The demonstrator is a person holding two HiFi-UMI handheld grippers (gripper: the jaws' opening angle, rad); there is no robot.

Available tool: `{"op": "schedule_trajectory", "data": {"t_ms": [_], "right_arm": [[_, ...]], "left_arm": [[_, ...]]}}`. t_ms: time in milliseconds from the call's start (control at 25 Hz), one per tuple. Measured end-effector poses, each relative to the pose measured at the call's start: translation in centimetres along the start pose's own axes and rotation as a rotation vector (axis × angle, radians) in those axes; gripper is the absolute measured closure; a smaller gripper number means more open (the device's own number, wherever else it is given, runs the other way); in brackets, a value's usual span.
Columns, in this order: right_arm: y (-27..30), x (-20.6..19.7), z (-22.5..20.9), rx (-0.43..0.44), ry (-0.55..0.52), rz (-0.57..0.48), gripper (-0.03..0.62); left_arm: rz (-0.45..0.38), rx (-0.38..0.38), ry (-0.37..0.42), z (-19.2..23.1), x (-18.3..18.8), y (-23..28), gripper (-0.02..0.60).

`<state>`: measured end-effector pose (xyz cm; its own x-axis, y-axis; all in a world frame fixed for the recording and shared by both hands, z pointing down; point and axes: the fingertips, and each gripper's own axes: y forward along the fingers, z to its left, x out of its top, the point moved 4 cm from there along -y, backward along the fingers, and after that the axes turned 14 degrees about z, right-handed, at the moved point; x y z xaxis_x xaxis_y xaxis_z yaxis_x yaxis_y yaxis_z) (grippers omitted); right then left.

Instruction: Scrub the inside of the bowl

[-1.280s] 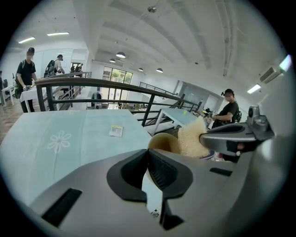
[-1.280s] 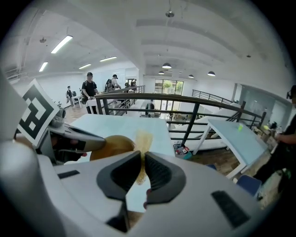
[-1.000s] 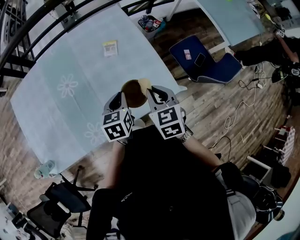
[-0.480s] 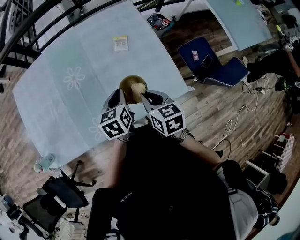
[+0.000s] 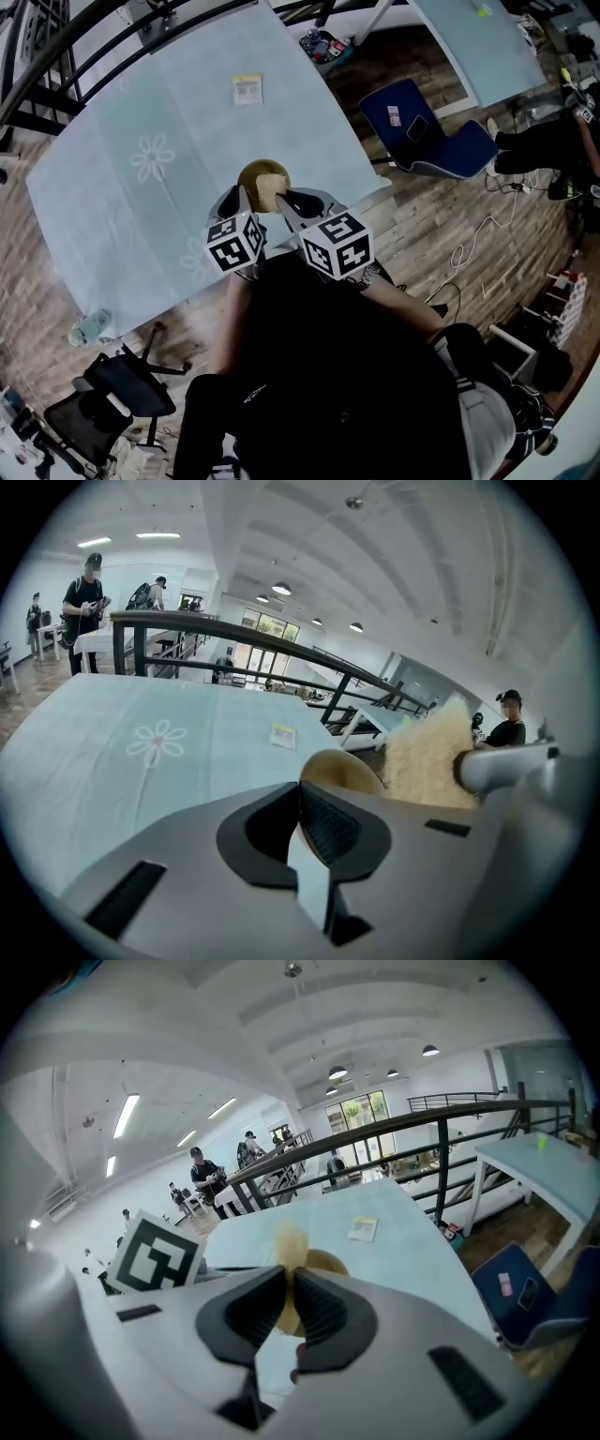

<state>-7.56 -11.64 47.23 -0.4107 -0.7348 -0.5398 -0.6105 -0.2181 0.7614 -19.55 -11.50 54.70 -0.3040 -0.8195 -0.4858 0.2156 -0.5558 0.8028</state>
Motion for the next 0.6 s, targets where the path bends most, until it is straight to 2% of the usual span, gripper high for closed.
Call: {"op": "schedule_trajectory", "data": {"t_ms": [320,440,600], "right_arm": [[-0.5,0.2,-1.1,-0.064,-0.002,-0.021,0.556],[-0.5,0.0,-1.1,-0.081,0.004,-0.019,0.556],[-0.2,-0.4,-1.3,-0.092,0.030,-0.004,0.556]], "left_arm": [[0.109,0.008,-0.082,4.3,-3.3,5.2,0.560],[0.155,0.012,-0.136,5.9,-4.3,6.9,0.560],[0.177,-0.013,-0.209,7.3,-4.4,8.9,0.560]]}}
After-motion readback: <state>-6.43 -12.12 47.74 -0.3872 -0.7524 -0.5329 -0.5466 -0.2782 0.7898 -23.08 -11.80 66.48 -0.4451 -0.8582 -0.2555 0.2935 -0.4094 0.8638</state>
